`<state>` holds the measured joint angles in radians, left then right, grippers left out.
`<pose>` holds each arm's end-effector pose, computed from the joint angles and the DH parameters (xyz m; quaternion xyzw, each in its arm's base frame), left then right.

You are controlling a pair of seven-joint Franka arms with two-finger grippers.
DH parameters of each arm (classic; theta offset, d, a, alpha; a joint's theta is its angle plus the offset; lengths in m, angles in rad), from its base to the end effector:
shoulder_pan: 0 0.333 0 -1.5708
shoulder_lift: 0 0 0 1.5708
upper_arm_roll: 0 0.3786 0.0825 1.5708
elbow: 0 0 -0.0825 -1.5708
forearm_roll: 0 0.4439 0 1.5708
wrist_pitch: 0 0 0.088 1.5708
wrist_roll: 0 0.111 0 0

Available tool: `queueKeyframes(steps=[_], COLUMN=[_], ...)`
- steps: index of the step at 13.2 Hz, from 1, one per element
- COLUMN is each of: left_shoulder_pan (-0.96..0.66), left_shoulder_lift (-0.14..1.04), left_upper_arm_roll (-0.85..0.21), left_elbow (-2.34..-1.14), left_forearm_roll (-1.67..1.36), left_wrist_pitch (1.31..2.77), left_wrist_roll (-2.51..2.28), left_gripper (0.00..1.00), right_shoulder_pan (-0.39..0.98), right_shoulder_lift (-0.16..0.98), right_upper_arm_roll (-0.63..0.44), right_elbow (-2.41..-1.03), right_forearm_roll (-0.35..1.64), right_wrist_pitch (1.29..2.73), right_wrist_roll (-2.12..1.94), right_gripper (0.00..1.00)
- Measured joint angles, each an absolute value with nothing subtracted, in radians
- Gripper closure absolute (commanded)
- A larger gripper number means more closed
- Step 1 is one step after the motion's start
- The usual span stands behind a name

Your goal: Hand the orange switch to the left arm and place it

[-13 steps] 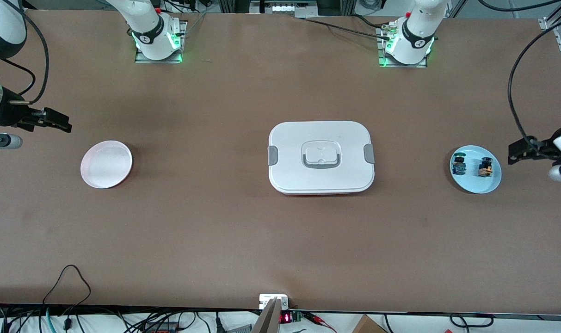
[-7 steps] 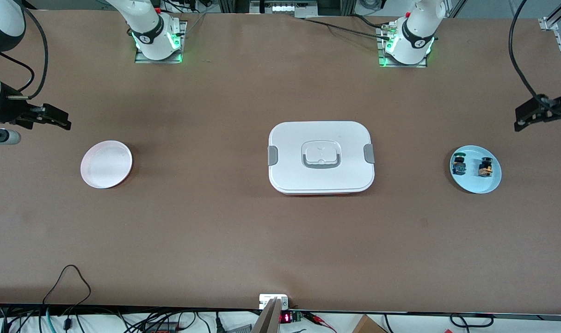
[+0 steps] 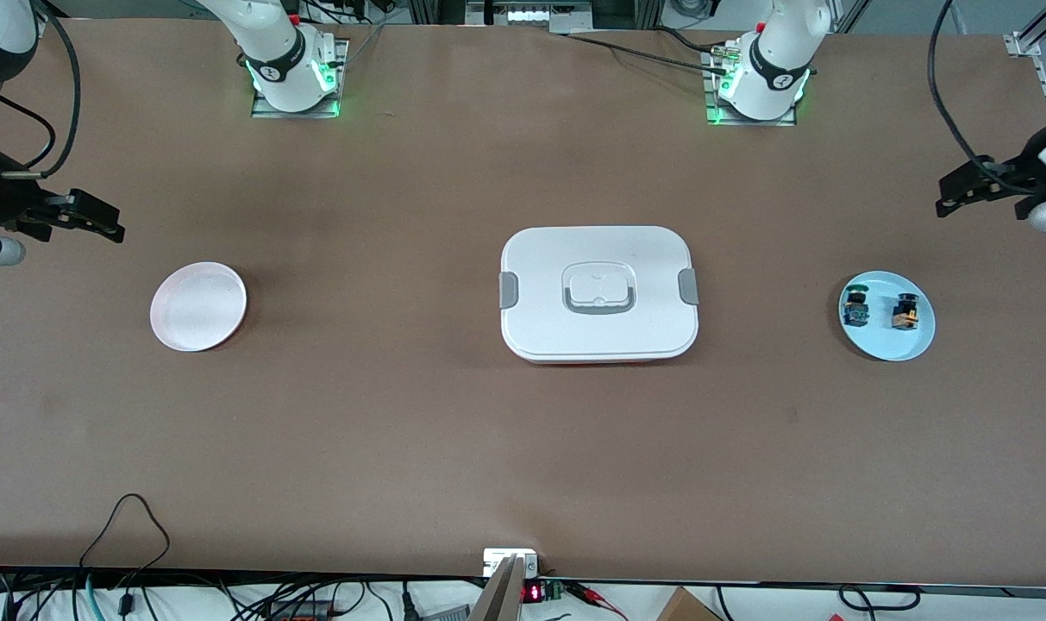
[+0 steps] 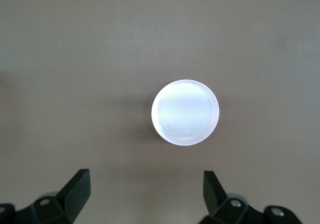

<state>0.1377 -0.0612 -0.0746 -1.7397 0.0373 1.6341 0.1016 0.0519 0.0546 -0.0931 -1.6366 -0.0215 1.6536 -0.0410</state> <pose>0.5911 0.0400 0.6354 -0.9993 0.0207 0.0239 0.0190 0.6368 -0.0269 0.6211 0.9997 0.0010 -0.0192 0.0124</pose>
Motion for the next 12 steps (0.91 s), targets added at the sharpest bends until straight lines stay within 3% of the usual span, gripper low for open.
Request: queueKeyframes(steps=[3,12], left_shoulder_pan=[0.136,0.133], left_shoulder_lift=[-0.092,-0.062], left_upper_arm_roll=[-0.074,-0.074], left_elbow=[-1.800,-1.764], left_forearm_roll=[0.037,-0.022], left_wrist_pitch=[1.656,1.674], left_wrist_roll=[0.094,0.090], left_gripper=[0.00,0.00], right_shoulder_pan=[0.052,0.058], right_shoulder_lift=[0.055,0.056], right_upper_arm_roll=[-0.093,-0.093], right_elbow=[-1.633,-1.633], right_forearm_roll=[-0.022,-0.022], right_wrist_pitch=[1.633,1.624], right_wrist_roll=[-0.041,-0.041], right_gripper=[0.00,0.00])
